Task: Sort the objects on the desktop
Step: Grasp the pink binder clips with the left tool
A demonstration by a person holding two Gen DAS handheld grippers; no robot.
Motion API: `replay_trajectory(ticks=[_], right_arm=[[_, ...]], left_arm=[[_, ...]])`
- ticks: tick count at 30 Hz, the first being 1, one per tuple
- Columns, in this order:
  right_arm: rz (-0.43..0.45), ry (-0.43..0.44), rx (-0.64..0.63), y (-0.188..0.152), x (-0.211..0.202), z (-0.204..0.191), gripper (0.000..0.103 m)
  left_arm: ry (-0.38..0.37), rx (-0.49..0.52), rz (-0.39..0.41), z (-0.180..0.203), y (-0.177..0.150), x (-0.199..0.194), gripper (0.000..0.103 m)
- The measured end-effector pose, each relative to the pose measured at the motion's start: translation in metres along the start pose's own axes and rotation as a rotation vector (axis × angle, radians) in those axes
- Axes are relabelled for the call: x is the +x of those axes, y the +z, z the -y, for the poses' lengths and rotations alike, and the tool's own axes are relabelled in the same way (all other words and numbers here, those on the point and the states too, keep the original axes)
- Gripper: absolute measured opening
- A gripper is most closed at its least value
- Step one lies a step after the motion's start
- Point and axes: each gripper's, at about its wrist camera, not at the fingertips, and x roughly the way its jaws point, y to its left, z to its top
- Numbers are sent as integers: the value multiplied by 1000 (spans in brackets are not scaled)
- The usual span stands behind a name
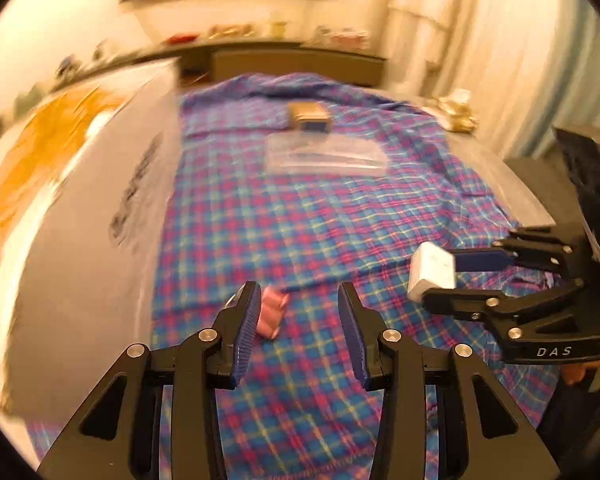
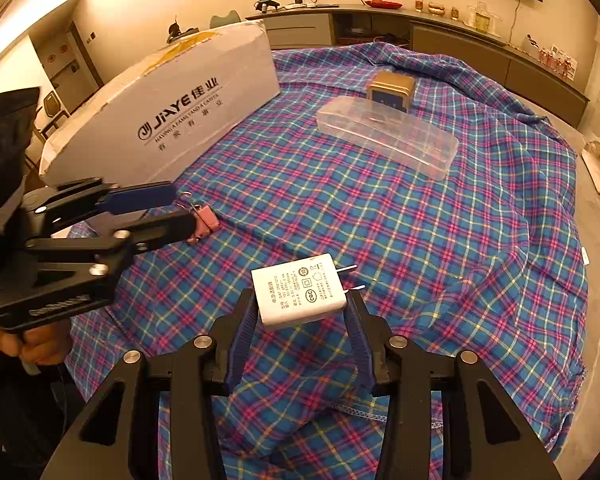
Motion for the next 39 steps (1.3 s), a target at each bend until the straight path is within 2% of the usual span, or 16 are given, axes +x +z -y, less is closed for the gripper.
replay_trajectory(ticks=[3, 8, 10, 11, 13, 14, 16, 19, 21, 23, 28, 31, 34, 39], right_arm=[[10, 3, -4, 2, -2, -1, 46], [7, 1, -6, 4, 0, -4, 46], [4, -1, -9, 4, 1, -5, 46], [2, -2, -9, 3, 2, -6, 46], [1, -3, -11, 3, 2, -6, 46], [1, -4, -9, 2, 1, -6, 46], [4, -3, -2, 2, 0, -4, 46], [14, -1, 5, 2, -4, -1, 46], [16, 3, 7, 2, -5, -1, 46], [17, 5, 7, 2, -5, -1, 46], [13, 8, 11, 2, -5, 0, 46], [10, 9, 9, 2, -3, 0, 46], [4, 5, 11, -1, -1, 1, 46], [3, -2, 20, -1, 1, 5, 46]], left_arm=[[46, -95, -85, -11, -5, 14, 43], [108, -86, -138, 0, -11, 37, 43], [97, -104, -128, 3, -9, 43, 44], [58, -108, -131, 4, -6, 45, 44], [-79, -140, -135, 5, -2, 45, 44], [-116, -137, -131, 7, -2, 43, 44], [-125, -88, -88, 12, -2, 35, 44], [-41, -7, -47, 15, -2, 30, 44], [-16, 44, -41, 12, -3, 29, 44], [-46, 104, -43, 10, -2, 28, 44], [-17, 233, -1, 11, -3, 31, 44], [-45, 319, -29, 14, -5, 43, 44], [-63, 352, -24, 14, -8, 50, 46], [-107, 405, -30, 23, -13, 50, 44]])
